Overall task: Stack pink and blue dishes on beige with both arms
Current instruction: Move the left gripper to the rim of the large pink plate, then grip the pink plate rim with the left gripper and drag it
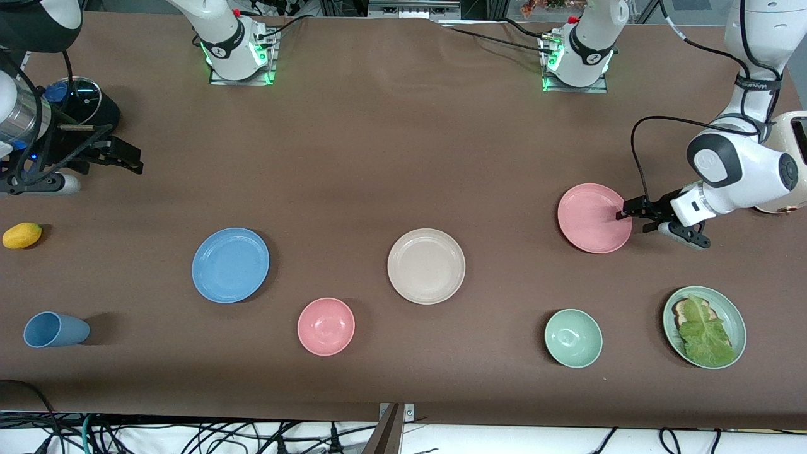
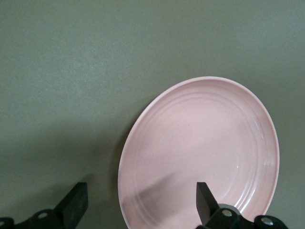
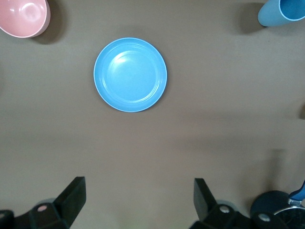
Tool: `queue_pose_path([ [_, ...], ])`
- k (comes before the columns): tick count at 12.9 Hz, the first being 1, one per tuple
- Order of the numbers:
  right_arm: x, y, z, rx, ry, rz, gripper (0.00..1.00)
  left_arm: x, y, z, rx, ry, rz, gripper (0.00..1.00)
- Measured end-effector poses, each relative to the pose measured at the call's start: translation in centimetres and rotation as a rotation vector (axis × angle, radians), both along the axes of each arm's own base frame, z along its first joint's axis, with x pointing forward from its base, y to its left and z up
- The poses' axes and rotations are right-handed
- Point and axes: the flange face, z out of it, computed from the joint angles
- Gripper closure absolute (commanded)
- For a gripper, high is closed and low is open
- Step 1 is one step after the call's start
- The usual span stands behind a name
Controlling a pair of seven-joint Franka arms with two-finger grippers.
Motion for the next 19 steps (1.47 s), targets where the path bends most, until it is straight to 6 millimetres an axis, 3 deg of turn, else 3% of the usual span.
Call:
queue_pose_path([
  [2, 0.0, 0.0, 0.0, 0.0, 0.0, 0.0, 0.0, -0.7, -0.1, -0.7, -0.009, 0.005, 0.011, 0.05],
  [3, 0.0, 0.0, 0.0, 0.0, 0.0, 0.0, 0.0, -0.8, -0.1, -0.8, -0.009, 0.004, 0.018, 0.17],
  [5, 0.0, 0.0, 0.0, 0.0, -0.001, 0.0, 0.0, -1.0, 0.0, -1.1, -0.007, 0.003, 0.025, 0.85],
  [6, 0.0, 0.0, 0.0, 0.001, -0.002, 0.0, 0.0, -1.0, 0.1, -1.2, -0.002, 0.002, 0.027, 1.0],
  [16, 0.3, -0.2, 0.2, 0.046, -0.02, -0.015, 0.0, -0.7, -0.5, -1.8, 0.007, 0.0, 0.015, 1.0],
  [19, 0.3, -0.2, 0.2, 0.047, -0.02, -0.014, 0.0, 0.6, -1.0, -0.6, -0.017, -0.004, 0.001, 1.0],
])
